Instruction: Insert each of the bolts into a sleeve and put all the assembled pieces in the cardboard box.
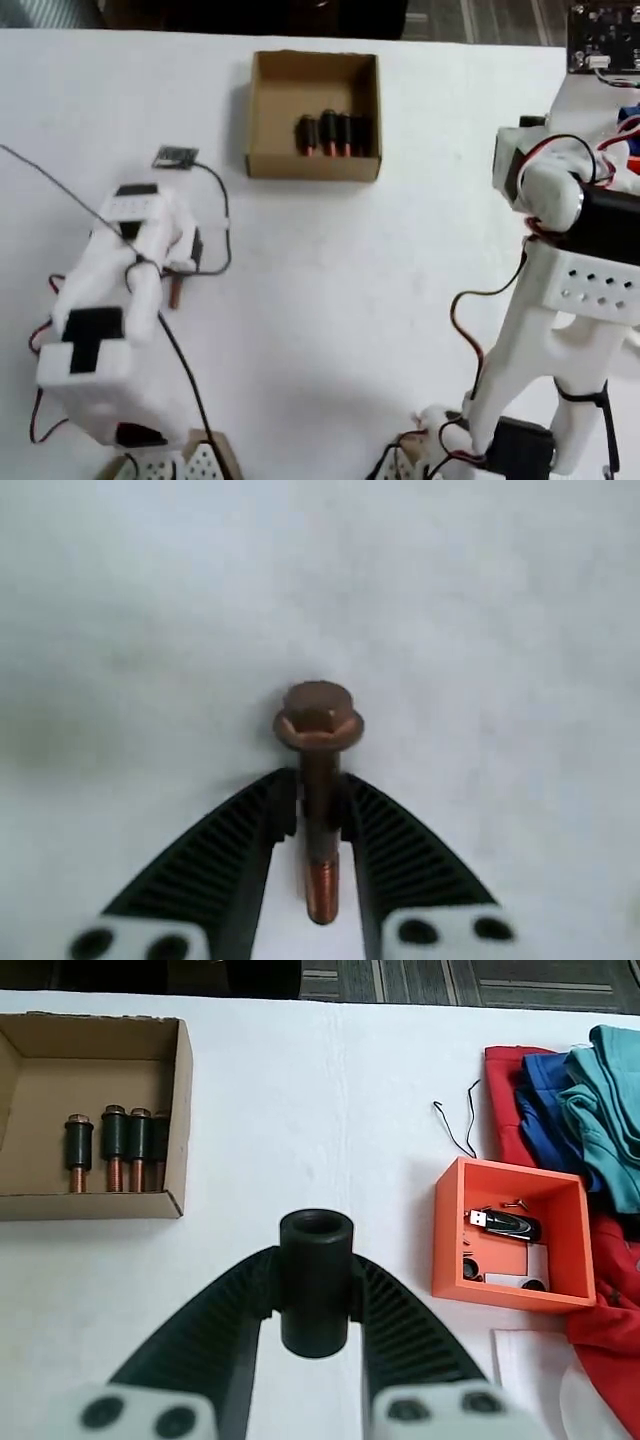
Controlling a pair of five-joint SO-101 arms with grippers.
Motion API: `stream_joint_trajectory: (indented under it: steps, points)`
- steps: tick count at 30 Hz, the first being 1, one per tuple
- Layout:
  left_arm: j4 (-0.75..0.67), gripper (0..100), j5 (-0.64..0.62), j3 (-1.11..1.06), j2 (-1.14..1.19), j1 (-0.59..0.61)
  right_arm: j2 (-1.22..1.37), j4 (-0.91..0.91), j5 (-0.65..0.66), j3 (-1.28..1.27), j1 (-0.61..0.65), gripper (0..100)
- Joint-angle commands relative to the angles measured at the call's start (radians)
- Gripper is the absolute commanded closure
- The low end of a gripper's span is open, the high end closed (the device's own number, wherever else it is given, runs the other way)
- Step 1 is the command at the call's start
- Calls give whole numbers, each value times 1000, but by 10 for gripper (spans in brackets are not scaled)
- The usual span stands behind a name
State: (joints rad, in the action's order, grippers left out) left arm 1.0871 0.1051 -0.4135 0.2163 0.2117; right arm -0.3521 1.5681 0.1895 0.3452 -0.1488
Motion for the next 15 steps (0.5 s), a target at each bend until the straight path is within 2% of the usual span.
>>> stream_joint_trajectory:
  steps: [1,7,15]
  points:
    - [71,860,-5,157,86,11,-39,-19,-8,43,10,975]
    - [149,871,-5,295,110,6,-39,-22,-8,43,8,975]
    - [153,872,-3,305,196,6,-39,-25,-5,44,8,975]
